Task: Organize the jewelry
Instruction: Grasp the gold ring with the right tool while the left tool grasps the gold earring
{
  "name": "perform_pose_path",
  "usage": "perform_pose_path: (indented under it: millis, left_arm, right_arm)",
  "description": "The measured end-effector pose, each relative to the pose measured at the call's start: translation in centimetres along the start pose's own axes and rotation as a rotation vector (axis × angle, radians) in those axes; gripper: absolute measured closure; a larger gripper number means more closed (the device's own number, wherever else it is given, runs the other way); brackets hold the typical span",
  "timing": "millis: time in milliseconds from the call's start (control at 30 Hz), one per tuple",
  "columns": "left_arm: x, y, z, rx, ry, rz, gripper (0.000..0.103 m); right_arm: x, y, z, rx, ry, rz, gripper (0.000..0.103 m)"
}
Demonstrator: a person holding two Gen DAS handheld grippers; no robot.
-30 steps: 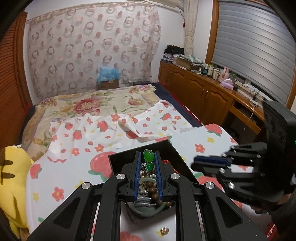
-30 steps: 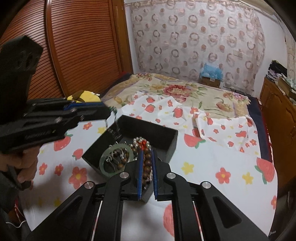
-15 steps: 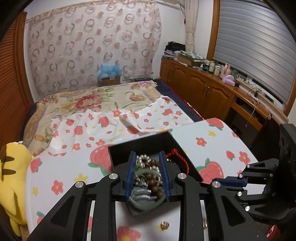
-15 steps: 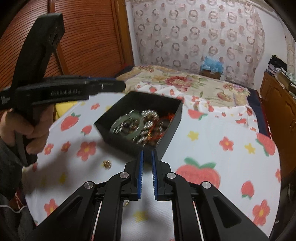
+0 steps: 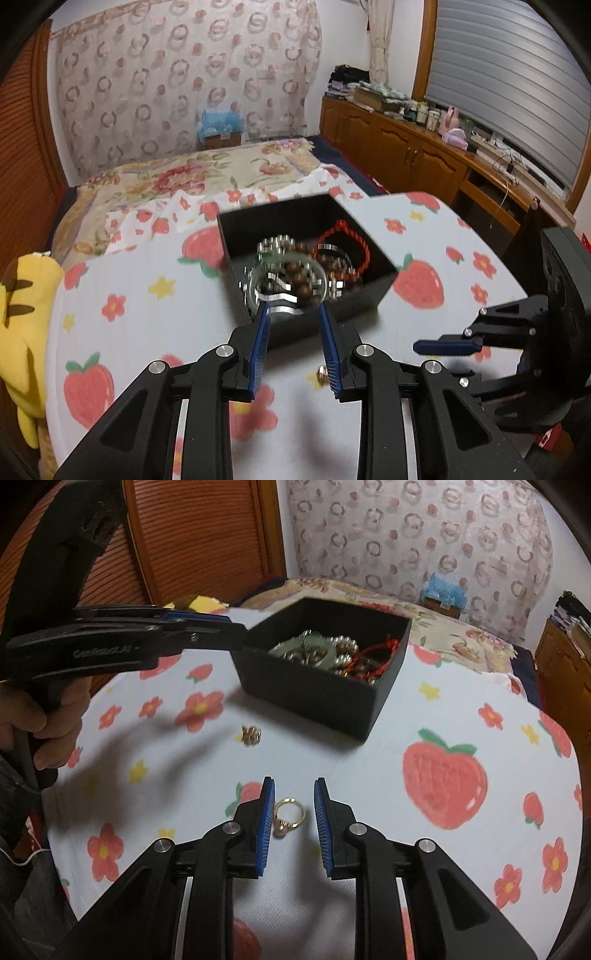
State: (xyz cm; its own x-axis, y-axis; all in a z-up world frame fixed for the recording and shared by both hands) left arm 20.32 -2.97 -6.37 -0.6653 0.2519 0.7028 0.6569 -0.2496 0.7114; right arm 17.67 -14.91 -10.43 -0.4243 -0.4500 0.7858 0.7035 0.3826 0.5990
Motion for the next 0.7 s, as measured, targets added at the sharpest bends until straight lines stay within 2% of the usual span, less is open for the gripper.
perform_pose_path:
  millis: [167,367,433,467,500,633,700]
  left_arm:
    - [-0.9,-1.8,-0.1,0.004,0.002,0.042,0.078]
    - [-1.8,-3.5,-0.3,0.014,-0.01,0.081,0.078]
    - [-2.1,-3.7,-0.4,0.014,-0.013,0.088,0.078]
    - [-2.2,-3.7,-0.5,0.013,-0.016,0.092,0.078]
    - [-2.3,-3.8,-0.6,0.013,-0.019,0.094,0.078]
    - [-2.8,-4.1,-1.1,0.006,-0.033,0.107,0.077]
    - [-2.8,-4.0,-1.3,0.004,-0.037,0.1,0.071]
  right_arm:
    - [-0.7,-0.7,0.3,0.015,-0.006,0.023,0.071]
    - [-1.2,-1.2,0.6,0.047,-0.031,0.042,0.071]
    - [-1.2,-1.3,0.8,0.077,-0.045,0.045,0.072]
    - [-1.2,-1.3,0.8,0.086,-0.053,0.046,0.079]
    - [-1.2,-1.4,0.7,0.092,-0.058,0.048,0.081]
    - [-0.9,-1.4,0.1,0.073,-0.045,0.053,0.082]
    - [-0.7,-1.4,-0.1,0.067,-0.042,0.049,0.082]
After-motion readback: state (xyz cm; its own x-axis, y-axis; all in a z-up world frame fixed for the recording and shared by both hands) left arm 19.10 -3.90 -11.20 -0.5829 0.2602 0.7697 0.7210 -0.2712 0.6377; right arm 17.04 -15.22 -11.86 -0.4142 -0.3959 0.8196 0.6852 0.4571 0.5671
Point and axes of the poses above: each gripper's, at about its wrist camera, not at the fingertips, and x roughly against the way its jaws point, z to its left, y to its top, the point moved 6 cm from there along -x, roughly the way its jaws point, and after that the axes turned 6 degrees about -x, right-handed, at the moved point
